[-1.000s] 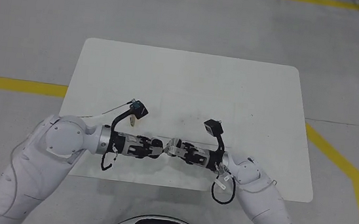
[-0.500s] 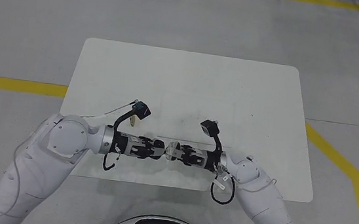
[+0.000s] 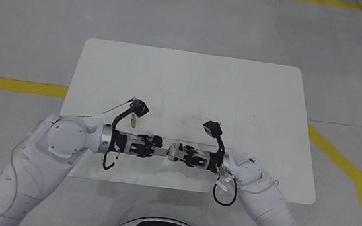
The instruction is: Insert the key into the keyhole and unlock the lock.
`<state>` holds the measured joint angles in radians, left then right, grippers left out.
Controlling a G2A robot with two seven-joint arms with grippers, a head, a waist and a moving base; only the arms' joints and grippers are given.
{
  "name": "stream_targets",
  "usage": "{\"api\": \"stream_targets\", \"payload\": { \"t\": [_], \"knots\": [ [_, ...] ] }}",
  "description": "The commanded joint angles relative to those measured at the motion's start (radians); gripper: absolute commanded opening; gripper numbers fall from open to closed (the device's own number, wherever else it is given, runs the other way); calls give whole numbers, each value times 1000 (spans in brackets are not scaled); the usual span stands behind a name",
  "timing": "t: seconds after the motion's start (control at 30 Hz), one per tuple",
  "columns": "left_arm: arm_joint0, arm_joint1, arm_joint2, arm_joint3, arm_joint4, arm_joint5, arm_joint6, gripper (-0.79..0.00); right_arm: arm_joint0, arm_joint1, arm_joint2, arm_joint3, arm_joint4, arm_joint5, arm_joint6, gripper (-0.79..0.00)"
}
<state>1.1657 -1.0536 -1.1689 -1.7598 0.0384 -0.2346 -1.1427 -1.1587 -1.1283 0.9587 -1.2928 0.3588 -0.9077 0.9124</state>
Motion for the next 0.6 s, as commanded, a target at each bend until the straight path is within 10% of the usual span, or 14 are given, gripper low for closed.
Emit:
{"api": "stream_targets", "payload": {
  "t": [0.0,0.37,0.57],
  "knots": [
    [5,4,-20,-1,-3,7,4,0,-4,6,23,10,2,-17,-17,-785],
    [199,58,-312,-201,283,107,99,-9,-110,34,319,-30,-308,-88,-440,-785],
    [263,59,-279,-241,541,254,218,-37,-174,29,400,-123,-485,-62,-648,-785]
  ]
}}
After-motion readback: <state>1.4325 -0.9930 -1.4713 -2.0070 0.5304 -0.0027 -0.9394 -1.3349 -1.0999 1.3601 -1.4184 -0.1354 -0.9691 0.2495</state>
